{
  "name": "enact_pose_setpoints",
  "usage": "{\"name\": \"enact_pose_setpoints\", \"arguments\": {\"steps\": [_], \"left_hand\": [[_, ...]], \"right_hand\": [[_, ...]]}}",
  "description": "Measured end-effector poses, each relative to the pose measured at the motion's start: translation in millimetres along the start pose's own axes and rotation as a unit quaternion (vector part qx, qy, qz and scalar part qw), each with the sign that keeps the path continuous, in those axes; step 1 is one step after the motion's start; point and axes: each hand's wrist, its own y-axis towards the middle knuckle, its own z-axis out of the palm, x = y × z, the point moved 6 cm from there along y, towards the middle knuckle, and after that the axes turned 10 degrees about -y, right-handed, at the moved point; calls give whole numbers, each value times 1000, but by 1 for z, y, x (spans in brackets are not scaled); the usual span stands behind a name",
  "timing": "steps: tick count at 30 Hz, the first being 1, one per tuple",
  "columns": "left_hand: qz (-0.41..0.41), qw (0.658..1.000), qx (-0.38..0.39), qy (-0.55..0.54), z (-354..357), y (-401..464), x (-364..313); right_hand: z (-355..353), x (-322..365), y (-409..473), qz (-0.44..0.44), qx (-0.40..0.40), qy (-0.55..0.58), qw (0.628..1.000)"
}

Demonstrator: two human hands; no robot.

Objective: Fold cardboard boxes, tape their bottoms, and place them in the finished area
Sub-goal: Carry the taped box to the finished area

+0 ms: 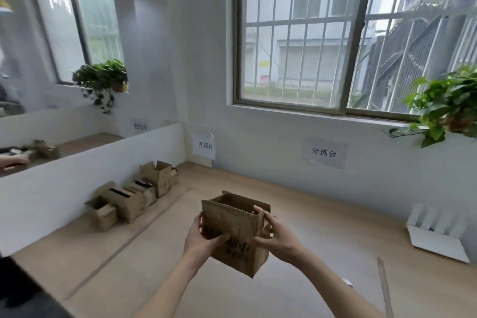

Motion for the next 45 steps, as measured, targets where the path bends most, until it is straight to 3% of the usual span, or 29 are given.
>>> {"name": "enact_pose_setpoints", "arguments": {"steps": [8,16,24,31,36,45], "left_hand": [[-9,988,-109,107,-225,23,-13],[-46,931,-164,322,-447,24,-13],[-70,882,-191,425,-590,44,4],[-117,869,-193,440,-689,116,62],[-159,866,-154,448,-749,205,110],[-200,868,-55,451,-780,340,197]], "right_hand": [[154,129,99,-75,25,4,997],[314,232,179,-122,0,-26,992],[429,287,252,-143,33,-83,986],[533,290,347,-121,65,-117,984],[611,261,437,-78,76,-125,986],[713,199,543,-3,123,-116,986]]}}
